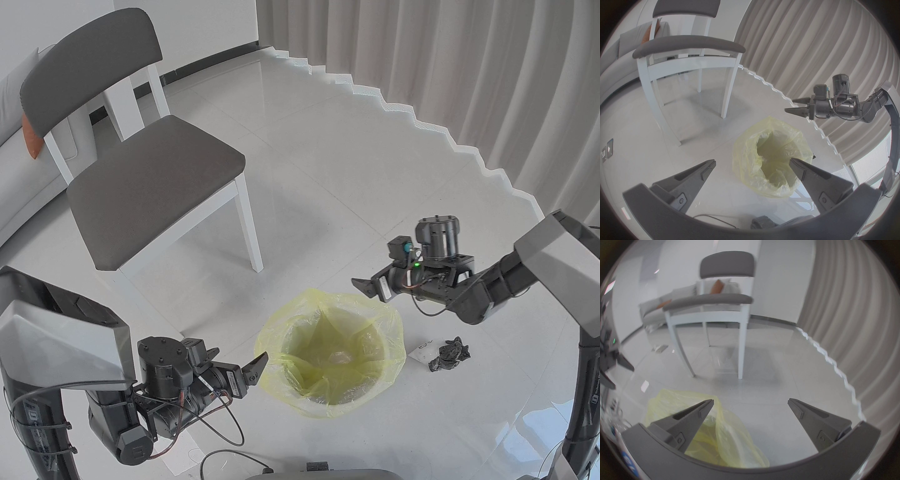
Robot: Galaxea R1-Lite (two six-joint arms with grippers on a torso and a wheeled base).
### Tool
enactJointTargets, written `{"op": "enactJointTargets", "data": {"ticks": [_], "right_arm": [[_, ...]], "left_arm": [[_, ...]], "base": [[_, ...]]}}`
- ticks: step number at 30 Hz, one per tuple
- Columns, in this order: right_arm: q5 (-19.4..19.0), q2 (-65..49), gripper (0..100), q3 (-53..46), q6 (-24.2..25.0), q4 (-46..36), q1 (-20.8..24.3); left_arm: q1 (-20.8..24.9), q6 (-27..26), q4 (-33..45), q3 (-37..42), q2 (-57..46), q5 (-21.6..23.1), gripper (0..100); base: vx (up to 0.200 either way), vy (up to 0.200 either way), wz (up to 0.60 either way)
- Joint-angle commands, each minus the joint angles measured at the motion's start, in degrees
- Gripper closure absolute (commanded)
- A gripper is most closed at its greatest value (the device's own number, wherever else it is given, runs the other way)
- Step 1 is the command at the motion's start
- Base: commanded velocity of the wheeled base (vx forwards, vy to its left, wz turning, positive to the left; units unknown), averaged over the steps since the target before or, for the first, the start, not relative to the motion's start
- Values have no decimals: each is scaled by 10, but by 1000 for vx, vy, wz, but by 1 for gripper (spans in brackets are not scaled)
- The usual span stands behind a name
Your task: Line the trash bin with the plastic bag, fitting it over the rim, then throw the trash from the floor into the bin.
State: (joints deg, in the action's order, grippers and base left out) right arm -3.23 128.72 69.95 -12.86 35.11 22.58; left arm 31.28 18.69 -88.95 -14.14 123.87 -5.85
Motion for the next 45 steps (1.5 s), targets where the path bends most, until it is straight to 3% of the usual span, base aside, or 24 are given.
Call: {"op": "enactJointTargets", "data": {"ticks": [1,5,20,34,45], "right_arm": [[-34,-85,0,-112,80,8,-68],[-34,-79,0,-153,108,37,-69],[-36,-3,0,-166,110,76,-65],[-53,103,0,-76,110,91,-101],[-60,165,0,-29,108,87,-103]], "left_arm": [[-31,-36,-10,-54,52,33,0],[-37,-52,-10,-83,87,39,0],[-51,-56,26,-156,129,51,0],[-74,-59,63,-235,169,52,0],[-89,-59,106,-295,200,45,0]], "base": [[0,0,0],[0,0,0],[0,0,0],[0,0,0],[0,0,0]]}}
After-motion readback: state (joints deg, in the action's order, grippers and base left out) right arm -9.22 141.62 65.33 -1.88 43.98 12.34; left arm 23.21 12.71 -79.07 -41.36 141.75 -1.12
